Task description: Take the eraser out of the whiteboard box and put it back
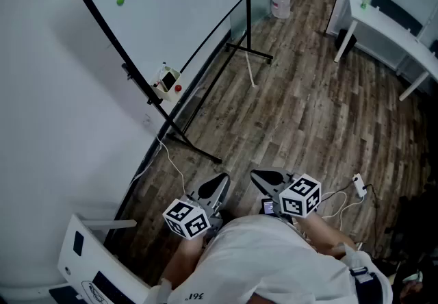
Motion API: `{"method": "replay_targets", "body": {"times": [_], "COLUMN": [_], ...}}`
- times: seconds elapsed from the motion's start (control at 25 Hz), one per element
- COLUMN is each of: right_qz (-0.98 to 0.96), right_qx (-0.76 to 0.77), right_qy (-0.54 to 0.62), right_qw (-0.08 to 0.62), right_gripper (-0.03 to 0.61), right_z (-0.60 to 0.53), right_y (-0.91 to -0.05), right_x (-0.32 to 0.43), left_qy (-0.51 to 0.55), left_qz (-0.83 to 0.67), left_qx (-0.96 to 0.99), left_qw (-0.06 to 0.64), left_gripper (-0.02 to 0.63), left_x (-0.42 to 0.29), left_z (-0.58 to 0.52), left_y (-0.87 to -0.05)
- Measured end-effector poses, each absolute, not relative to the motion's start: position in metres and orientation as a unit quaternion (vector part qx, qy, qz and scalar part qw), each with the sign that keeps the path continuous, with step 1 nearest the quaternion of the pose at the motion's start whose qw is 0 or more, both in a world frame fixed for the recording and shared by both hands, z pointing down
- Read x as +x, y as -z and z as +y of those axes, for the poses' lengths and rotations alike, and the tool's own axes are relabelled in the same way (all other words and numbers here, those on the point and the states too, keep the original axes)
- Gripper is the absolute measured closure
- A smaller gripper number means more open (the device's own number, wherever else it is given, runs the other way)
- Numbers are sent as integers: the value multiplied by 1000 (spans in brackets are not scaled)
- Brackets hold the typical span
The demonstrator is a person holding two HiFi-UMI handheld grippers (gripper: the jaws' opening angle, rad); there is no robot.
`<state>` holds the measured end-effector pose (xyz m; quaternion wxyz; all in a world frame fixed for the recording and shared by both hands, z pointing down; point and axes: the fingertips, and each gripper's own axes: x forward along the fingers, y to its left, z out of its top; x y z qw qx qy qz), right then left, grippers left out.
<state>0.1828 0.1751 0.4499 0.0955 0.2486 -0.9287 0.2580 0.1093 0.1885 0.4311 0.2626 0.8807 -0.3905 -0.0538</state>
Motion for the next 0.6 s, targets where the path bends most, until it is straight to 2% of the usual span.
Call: {"method": "replay_targets", "body": {"times": [0.6], "right_qz": [-925], "right_qx": [257], "right_qy": [-262], "right_qw": [98], "right_gripper": [554], "right_z": [180], "right_y": [-451], "right_x": [181], "left_qy": [57], "left_qz": [-384], "left_qx": [884], "left_qw": [261], "left_gripper": [594], "left_x": [107], "left_z": [192], "left_y": [-429]}}
